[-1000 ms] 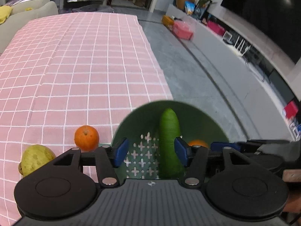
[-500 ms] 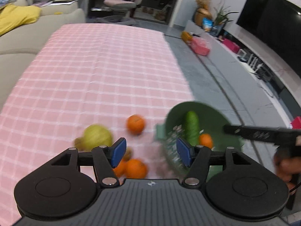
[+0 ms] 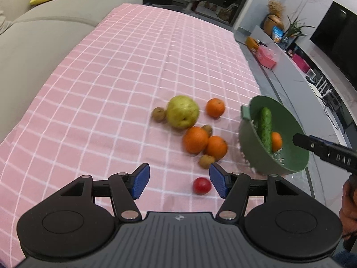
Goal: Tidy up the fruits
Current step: 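Release both fruits in the colander and withdraw both tools, then grasp the red tomato with the right tool while the left grasps a kiwi, then carry the tomato and kiwi over the colander with both tools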
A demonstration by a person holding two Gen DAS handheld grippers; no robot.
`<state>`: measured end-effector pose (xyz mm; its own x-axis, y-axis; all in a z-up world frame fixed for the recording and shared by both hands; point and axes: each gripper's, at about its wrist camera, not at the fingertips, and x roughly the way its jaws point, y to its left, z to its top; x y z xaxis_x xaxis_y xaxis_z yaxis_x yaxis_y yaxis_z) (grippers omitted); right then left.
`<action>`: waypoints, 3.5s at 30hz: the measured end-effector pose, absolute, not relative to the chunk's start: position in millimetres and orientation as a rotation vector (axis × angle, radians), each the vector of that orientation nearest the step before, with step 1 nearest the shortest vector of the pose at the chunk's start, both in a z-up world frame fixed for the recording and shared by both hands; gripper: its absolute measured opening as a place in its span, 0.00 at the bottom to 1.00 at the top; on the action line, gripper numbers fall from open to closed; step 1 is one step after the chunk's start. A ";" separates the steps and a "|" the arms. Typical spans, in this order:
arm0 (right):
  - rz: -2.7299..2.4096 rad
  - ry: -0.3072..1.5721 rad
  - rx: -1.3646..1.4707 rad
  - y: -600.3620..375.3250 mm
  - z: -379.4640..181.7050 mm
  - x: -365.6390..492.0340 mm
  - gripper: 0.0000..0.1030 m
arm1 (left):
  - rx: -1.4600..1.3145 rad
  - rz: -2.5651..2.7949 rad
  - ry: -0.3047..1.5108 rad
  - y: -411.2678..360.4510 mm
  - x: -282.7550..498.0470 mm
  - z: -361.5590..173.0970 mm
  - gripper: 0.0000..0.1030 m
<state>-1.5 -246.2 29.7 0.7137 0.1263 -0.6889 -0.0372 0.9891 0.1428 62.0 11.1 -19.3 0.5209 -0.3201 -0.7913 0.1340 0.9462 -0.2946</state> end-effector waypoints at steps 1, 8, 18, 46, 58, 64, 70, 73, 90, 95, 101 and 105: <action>0.089 0.761 0.116 -238.9 28.4 -6.6 0.55 | -0.215 -0.268 0.988 15.6 60.3 -20.1 0.70; 0.152 0.796 0.030 -180.7 -0.2 -20.7 0.55 | -0.263 -0.249 0.995 33.6 58.0 -30.2 0.70; 0.242 0.888 -0.076 -137.1 -48.1 -12.5 0.55 | -0.297 -0.249 1.018 42.1 62.2 -47.3 0.70; 0.300 0.953 -0.060 -119.8 -83.5 17.5 0.26 | -0.186 -0.266 1.031 37.7 114.6 -78.6 0.70; 0.266 0.968 0.007 -140.2 -78.4 19.2 0.26 | 0.198 -0.389 0.880 4.9 163.3 -88.7 0.63; 0.266 0.974 0.027 -144.9 -78.3 19.9 0.26 | 0.392 -0.600 0.822 -14.2 170.8 -103.2 0.54; 0.273 0.984 0.048 -147.7 -78.4 22.9 0.26 | 0.518 -0.704 0.783 -23.9 179.5 -110.3 0.55; 0.275 0.990 0.055 -148.0 -79.0 24.0 0.26 | 0.504 -0.738 0.777 -19.1 182.9 -111.1 0.43; 0.271 1.004 0.068 -150.9 -80.4 29.0 0.26 | 0.434 -0.795 0.794 -7.8 182.1 -101.7 0.27; 0.270 0.986 0.070 -151.8 -71.2 25.9 0.26 | 0.433 -0.784 0.770 -0.3 166.6 -84.6 0.27; 0.265 0.947 0.075 -156.4 -53.6 19.7 0.26 | 0.392 -0.792 0.704 1.7 140.2 -50.9 0.27; 0.249 0.902 0.081 -165.5 -35.0 13.7 0.26 | 0.394 -0.824 0.665 -13.4 124.2 -31.0 0.27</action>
